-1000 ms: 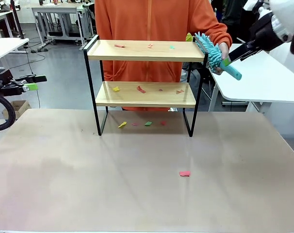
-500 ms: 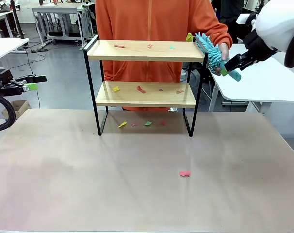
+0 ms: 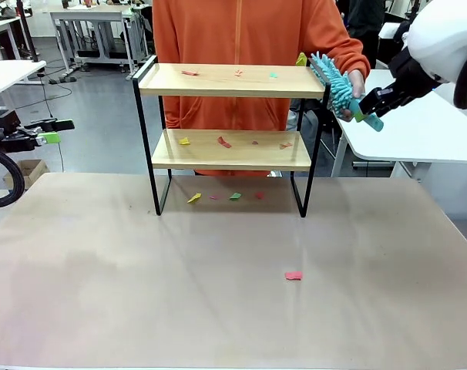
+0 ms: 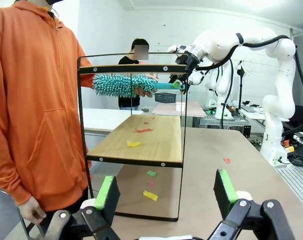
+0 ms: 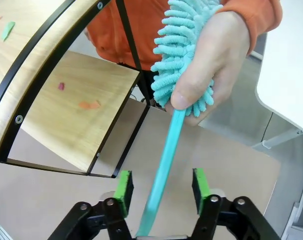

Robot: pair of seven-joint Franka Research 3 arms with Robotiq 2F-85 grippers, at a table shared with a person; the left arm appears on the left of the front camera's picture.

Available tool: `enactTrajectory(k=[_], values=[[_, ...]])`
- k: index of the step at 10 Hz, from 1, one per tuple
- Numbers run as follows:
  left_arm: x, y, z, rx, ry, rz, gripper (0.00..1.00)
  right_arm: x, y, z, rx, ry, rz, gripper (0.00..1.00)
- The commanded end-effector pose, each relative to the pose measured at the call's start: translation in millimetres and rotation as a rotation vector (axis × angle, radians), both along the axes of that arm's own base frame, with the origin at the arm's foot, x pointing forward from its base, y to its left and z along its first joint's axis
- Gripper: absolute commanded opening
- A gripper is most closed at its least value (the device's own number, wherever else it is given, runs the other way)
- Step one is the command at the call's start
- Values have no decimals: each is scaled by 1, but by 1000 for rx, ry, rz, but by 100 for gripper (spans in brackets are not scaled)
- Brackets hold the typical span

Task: Clean the shelf.
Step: Pick up the Duster handed by the human.

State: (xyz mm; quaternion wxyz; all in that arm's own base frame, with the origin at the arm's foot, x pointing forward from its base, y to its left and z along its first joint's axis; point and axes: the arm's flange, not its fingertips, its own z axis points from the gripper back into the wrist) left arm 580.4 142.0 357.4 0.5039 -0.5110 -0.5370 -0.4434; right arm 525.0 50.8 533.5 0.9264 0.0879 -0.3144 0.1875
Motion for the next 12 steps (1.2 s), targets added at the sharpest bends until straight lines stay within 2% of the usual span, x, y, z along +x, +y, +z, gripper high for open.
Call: enactTrajectory(k=[1, 6, 8, 10, 11, 12], values=[[-4, -2, 2, 10, -2, 4, 100, 2, 2, 9, -7, 40, -33, 0], [-4, -2, 2, 10, -2, 4, 100, -1, 2, 16, -37, 87, -125, 0], [-4, -2, 2, 10, -2, 4, 100, -2, -1, 19, -56, 119, -206, 0], [-4, -2, 2, 10, -2, 4, 100, -6, -5, 22, -61, 119, -268, 0], [-4, -2, 2, 10, -2, 4, 100, -7, -9, 26, -30, 123, -275, 0], [-4, -2, 2, 10, -2, 4, 100, -3, -9, 13, -48, 110, -209, 0]])
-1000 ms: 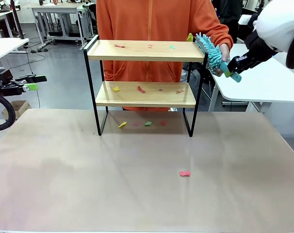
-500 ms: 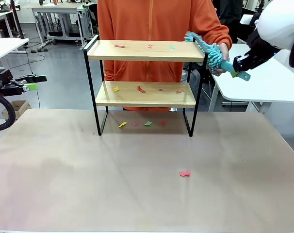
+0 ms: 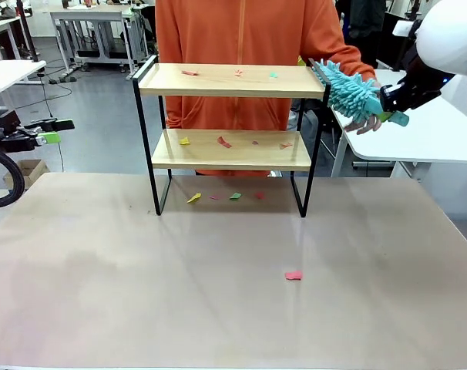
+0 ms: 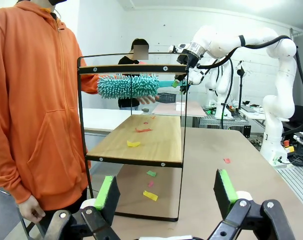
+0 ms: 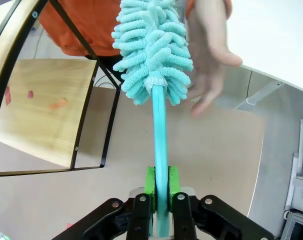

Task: Clean the shelf.
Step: Pick up the Duster handed by the human, then clean the specific section of the Shelf indicated by the human with the Duster.

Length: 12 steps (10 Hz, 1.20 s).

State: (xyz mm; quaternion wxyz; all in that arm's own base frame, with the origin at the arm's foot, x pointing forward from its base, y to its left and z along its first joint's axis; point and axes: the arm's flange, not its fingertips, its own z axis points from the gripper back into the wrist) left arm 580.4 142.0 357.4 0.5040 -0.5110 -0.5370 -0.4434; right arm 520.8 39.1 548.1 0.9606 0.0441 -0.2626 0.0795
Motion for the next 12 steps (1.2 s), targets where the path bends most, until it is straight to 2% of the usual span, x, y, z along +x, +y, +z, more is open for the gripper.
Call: enactTrajectory(k=[1, 10, 11, 12], values=[[-4, -1, 2, 10, -2, 4, 100, 1, 2, -2, -9, -9, 24, 0], [-4, -1, 2, 10, -2, 4, 100, 1, 2, -2, -9, -9, 24, 0], [-4, -1, 2, 10, -2, 4, 100, 2, 3, -5, -2, 8, 8, 13], [-4, -1, 2, 10, -2, 4, 100, -5, -13, 3, 3, 47, 65, 13]])
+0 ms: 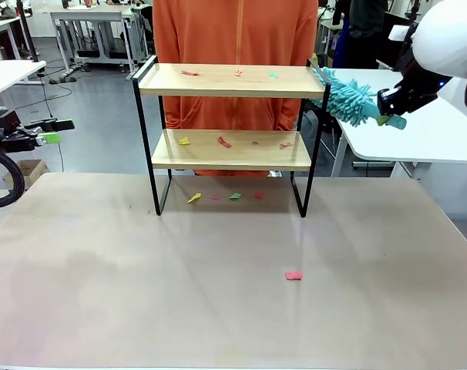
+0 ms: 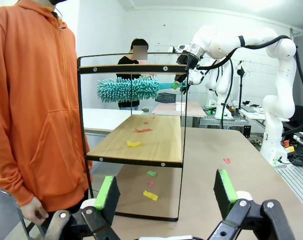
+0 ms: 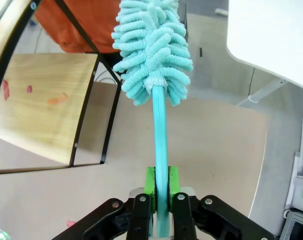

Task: Clean the shelf.
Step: Clean the specific section of the Shelf indicated by the human with the Duster.

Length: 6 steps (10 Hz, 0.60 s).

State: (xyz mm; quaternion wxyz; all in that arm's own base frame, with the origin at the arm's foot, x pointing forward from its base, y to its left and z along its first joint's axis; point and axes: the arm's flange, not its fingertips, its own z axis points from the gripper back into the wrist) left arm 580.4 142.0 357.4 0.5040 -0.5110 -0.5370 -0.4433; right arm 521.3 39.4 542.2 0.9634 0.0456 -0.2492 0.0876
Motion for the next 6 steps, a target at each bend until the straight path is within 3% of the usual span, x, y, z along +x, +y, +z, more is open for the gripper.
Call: enactTrajectory(k=[1, 6], values=[[-4, -2, 2, 10, -2, 4, 100, -15, -34, 19, -9, 34, 107, 13], [-4, -2, 2, 10, -2, 4, 100, -93, -142, 39, -234, 190, 389, 13]])
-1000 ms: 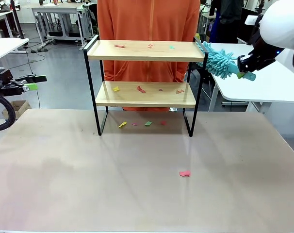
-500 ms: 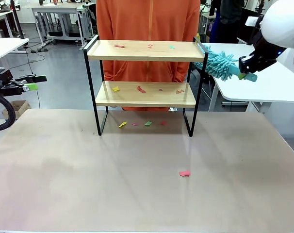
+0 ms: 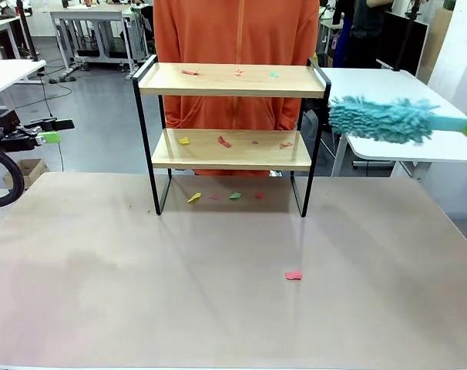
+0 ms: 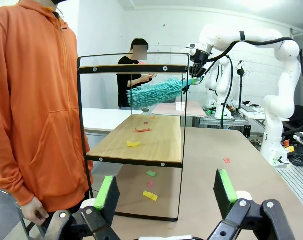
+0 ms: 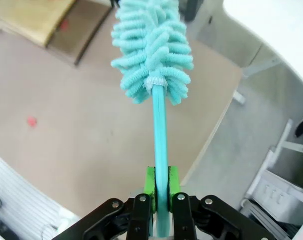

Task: Clean the shelf.
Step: Clean the specific section of the Shelf indicated by the human with the Duster.

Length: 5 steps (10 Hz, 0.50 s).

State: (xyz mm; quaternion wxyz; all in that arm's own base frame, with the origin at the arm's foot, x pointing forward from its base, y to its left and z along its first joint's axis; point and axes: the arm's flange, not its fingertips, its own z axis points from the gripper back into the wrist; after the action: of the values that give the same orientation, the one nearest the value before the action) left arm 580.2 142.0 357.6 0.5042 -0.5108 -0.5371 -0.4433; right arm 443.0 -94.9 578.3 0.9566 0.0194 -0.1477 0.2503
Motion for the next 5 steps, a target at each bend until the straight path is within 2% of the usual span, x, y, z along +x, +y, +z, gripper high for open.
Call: enactTrajectory(k=[1, 3, 5], values=[[-4, -2, 2, 10, -2, 4, 100, -32, -24, 8, -110, 46, 144, 13], [-4, -2, 2, 10, -2, 4, 100, -70, -32, 15, -134, 126, 308, 13], [-4, -2, 2, 10, -2, 4, 100, -106, -18, 23, -150, 161, 573, 13]])
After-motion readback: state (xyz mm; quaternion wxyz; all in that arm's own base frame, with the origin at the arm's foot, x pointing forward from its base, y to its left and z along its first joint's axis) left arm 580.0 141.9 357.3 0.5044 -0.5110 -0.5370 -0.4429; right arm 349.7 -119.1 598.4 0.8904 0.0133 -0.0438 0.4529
